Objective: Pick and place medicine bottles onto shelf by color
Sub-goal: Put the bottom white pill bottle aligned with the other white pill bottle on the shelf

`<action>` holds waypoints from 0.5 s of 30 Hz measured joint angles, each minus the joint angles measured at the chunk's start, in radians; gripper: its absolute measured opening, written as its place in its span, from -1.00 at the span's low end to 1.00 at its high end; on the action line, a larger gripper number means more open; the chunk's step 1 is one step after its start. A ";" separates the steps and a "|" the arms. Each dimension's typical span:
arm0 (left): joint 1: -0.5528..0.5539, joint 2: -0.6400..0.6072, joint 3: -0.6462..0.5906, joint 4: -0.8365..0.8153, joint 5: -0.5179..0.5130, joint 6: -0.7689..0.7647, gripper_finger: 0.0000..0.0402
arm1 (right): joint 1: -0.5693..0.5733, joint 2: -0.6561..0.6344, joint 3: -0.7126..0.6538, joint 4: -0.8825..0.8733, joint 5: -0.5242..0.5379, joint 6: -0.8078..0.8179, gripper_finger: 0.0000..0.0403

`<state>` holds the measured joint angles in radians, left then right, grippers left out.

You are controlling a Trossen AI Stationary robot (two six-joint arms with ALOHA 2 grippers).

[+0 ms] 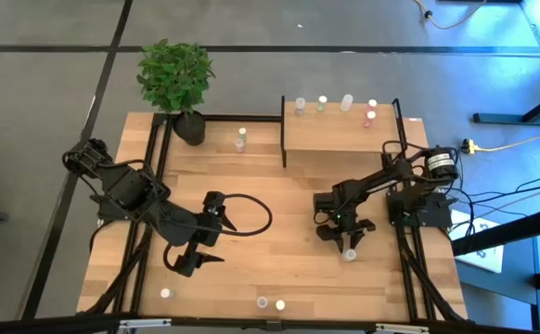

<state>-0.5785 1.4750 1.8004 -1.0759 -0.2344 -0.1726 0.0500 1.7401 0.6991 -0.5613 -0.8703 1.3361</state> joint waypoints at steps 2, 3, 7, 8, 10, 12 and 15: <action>0.000 0.000 0.000 0.000 0.000 0.000 0.67 | -0.015 0.000 0.000 0.001 0.003 -0.040 -0.11; 0.000 0.000 0.000 0.000 0.000 0.000 0.67 | -0.021 0.000 0.000 0.001 0.008 -0.056 -0.11; 0.000 0.000 0.000 0.000 0.000 0.000 0.67 | -0.038 0.000 0.000 0.001 0.010 -0.061 -0.11; 0.000 0.000 0.000 0.000 0.000 0.000 0.67 | -0.045 0.000 0.000 -0.001 0.006 -0.061 -0.11; 0.000 0.000 0.000 0.000 0.000 0.000 0.67 | -0.061 0.000 0.000 -0.002 0.008 -0.060 -0.11; 0.000 0.000 0.000 0.000 0.000 0.000 0.67 | -0.070 0.000 0.004 -0.006 0.031 -0.064 -0.11; 0.000 0.000 0.000 0.000 0.000 0.000 0.67 | -0.074 -0.002 0.030 -0.015 0.101 -0.091 -0.11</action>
<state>-0.5785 1.4750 1.8004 -1.0760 -0.2342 -0.1722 -0.0242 1.7378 0.7291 -0.5766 -0.7695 1.2453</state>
